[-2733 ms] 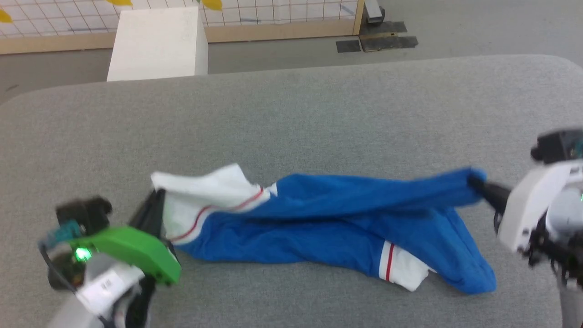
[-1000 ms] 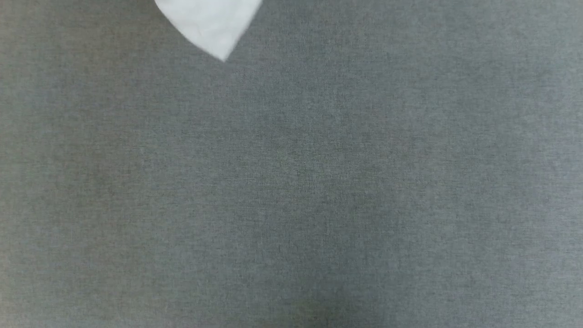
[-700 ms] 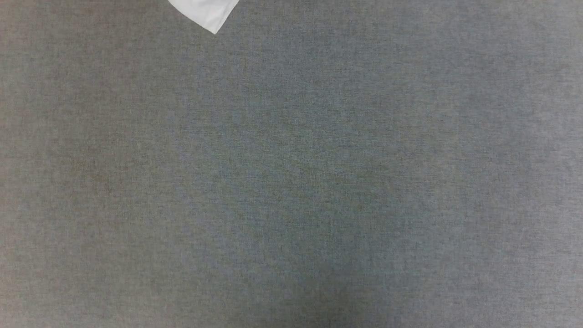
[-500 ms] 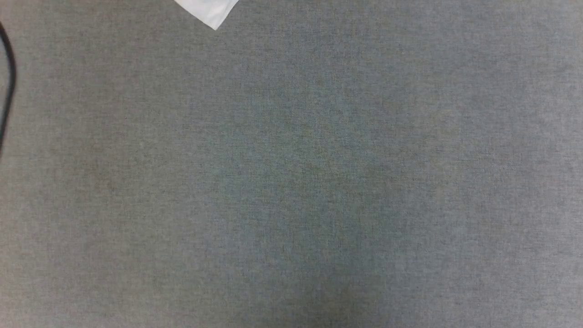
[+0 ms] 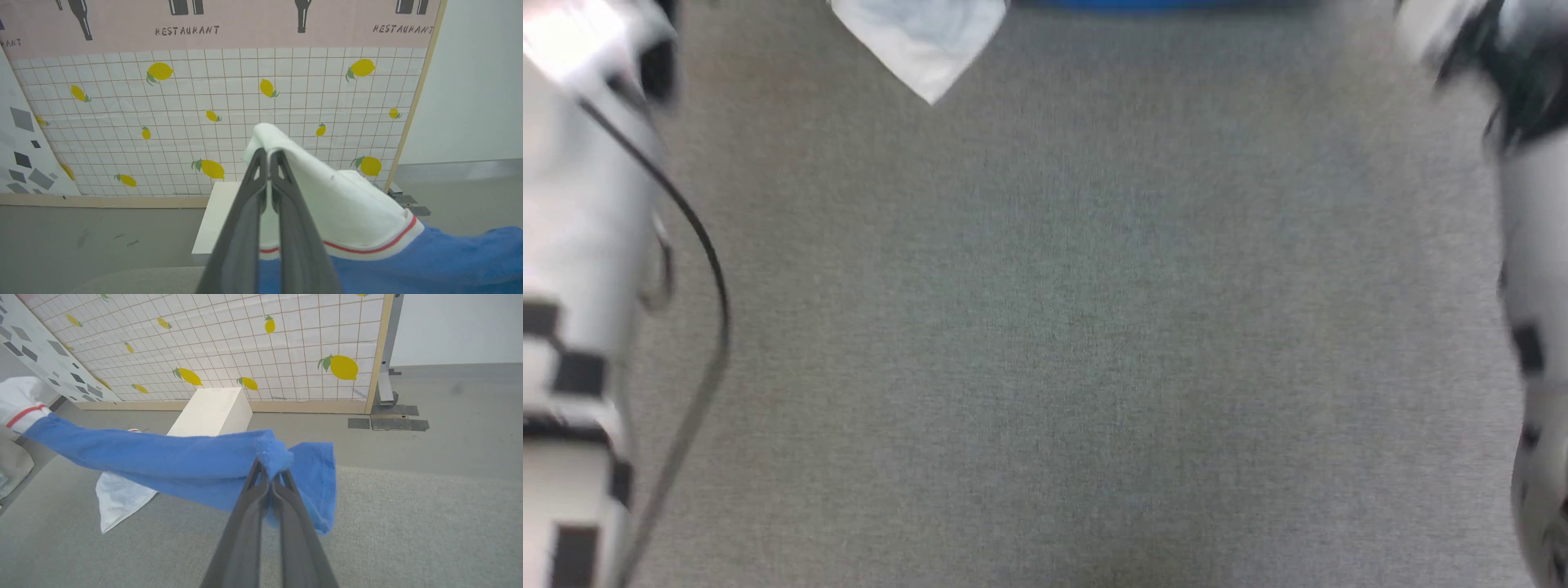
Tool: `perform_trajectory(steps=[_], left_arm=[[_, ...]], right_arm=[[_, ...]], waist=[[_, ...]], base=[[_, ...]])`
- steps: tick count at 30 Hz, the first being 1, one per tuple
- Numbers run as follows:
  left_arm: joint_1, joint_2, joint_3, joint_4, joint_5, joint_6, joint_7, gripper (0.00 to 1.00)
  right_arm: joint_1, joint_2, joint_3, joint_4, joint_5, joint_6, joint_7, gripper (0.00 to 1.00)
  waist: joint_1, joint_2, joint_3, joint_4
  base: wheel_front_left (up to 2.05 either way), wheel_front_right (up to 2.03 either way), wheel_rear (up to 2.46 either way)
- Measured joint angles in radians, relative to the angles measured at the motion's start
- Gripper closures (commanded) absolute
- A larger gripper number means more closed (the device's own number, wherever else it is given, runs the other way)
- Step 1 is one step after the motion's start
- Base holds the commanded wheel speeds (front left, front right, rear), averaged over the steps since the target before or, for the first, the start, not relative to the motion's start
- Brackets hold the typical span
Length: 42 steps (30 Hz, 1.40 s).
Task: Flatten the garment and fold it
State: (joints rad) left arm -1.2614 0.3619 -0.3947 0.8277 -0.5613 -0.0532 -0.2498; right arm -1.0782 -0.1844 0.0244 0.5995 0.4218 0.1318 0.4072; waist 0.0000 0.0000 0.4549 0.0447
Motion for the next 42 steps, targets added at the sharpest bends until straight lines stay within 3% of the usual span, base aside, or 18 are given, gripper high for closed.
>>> perform_trajectory(steps=[10, 18, 30, 42], left_arm=[[0.502, -0.032, 0.028, -0.173, -0.029, 0.014, -0.007, 1.00], [0.903, -0.044, 0.049, -0.328, -0.072, 0.065, -0.007, 1.00], [1.280, -0.031, 0.098, -0.557, -0.170, 0.178, 0.023, 1.00], [1.527, -0.008, 0.125, -0.761, -0.206, 0.285, 0.072, 1.00]], right_arm=[[0.415, -0.046, 0.078, -0.061, 0.175, 0.000, -0.048, 1.00], [0.671, -0.071, 0.110, -0.145, 0.230, 0.000, -0.051, 1.00], [0.922, -0.135, 0.068, -0.274, 0.248, 0.000, 0.017, 1.00], [1.097, -0.136, -0.003, -0.403, 0.248, 0.000, 0.213, 1.00]], waist=[[-0.0001, 0.0000, -0.176, 0.009], [-0.0001, 0.0000, -0.302, 0.016], [-0.0001, 0.0000, -0.365, 0.002], [-0.0001, 0.0000, -0.373, -0.020]], base=[[0.00, 0.00, 0.00], [0.00, 0.00, 0.00], [0.00, 0.00, 0.00], [0.00, 0.00, 0.00]])
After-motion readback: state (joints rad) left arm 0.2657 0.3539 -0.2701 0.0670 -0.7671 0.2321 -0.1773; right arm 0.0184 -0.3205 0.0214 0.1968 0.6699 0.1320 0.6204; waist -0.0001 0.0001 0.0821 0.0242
